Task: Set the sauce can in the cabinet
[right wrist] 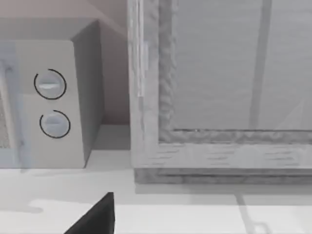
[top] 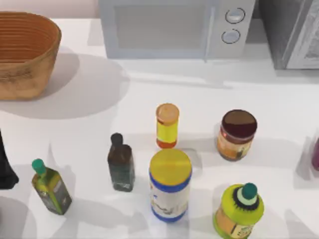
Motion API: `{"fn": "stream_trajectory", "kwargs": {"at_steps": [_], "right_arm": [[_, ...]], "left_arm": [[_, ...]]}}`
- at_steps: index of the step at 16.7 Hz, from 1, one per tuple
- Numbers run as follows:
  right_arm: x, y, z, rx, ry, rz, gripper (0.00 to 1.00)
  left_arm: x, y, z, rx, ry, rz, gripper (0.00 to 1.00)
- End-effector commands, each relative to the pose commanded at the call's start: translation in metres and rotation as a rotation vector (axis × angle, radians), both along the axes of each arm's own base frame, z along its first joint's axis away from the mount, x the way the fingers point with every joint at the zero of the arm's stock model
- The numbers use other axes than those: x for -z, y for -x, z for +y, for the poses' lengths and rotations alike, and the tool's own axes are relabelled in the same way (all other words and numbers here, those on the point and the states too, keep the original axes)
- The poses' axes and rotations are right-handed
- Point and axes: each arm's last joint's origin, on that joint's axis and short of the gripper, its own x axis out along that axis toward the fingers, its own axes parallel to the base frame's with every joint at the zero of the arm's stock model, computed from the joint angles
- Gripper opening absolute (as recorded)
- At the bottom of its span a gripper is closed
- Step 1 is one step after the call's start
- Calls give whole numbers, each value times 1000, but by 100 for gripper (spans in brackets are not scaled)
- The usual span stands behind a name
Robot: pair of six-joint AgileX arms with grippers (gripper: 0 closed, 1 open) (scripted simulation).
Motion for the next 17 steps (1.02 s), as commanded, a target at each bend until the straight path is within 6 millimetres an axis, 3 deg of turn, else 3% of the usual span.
{"fn": "stream_trajectory", "kwargs": {"at_steps": [4, 9, 13, 17], "right_arm": [[-4, -1, 1, -30, 30, 19, 100], [-29, -13, 7, -244, 249, 175, 100], [-44, -50, 12, -544, 444, 361, 100], [-34, -109, 15, -922, 520, 488, 100]], "left_arm": [[0, 0, 0, 0, 0, 0, 100], [0, 0, 0, 0, 0, 0, 100], [0, 0, 0, 0, 0, 0, 100], [0, 0, 0, 0, 0, 0, 100]]}}
